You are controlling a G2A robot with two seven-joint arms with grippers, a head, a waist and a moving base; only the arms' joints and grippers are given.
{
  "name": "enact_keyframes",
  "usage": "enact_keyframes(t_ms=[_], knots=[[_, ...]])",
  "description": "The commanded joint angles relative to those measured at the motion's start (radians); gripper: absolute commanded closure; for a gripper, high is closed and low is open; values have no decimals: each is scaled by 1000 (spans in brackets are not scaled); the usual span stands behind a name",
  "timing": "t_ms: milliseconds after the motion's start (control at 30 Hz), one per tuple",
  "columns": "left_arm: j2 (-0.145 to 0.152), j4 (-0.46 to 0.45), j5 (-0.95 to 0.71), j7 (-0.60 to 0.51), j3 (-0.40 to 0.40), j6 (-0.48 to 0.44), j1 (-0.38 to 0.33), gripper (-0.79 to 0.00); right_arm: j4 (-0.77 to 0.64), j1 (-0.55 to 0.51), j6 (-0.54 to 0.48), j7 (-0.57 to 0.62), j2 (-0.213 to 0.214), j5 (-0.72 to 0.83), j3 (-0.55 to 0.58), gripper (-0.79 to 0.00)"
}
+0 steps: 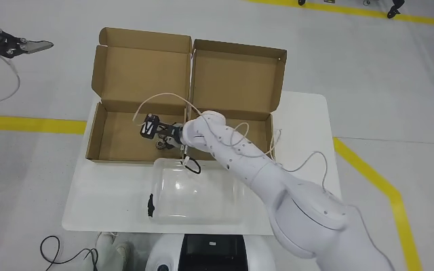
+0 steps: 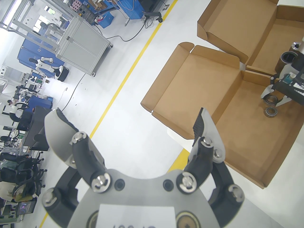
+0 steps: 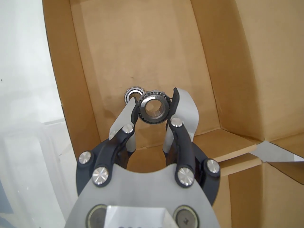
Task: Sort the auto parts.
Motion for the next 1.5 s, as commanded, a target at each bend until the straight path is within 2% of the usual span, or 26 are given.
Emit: enact_keyframes(t_ms=[0, 67, 233, 333, 367, 533, 700, 1100, 1333, 1467], knots=[[0, 0, 0, 0, 0, 0, 0, -785, 22, 4, 0, -2, -12, -3, -3, -172], [0, 0, 0, 0, 0, 0, 0, -785, 47, 8, -1, -5, -24, -6, -4, -209], [0, 0, 0, 0, 0, 0, 0, -785, 97, 13, -10, -16, -48, -10, -5, -237], [0, 0, 0, 0, 0, 0, 0, -785, 119, 18, -14, -23, -60, -13, -4, -354], [0, 0, 0, 0, 0, 0, 0, -785, 126, 20, -14, -26, -63, -14, -3, -366], [0, 0, 0, 0, 0, 0, 0, -785, 141, 41, -30, -82, -71, -13, 9, -382], [0, 0, 0, 0, 0, 0, 0, -785, 148, 62, -87, -195, -62, 1, 36, -379], [0, 0, 0, 0, 0, 0, 0, -785, 127, 59, -256, -522, 16, -26, 94, -363], [0, 0, 0, 0, 0, 0, 0, -785, 46, 37, -251, -634, 88, -115, 118, -376], [0, 0, 0, 0, 0, 0, 0, -785, -34, 4, -216, -642, 142, -161, 150, -379]])
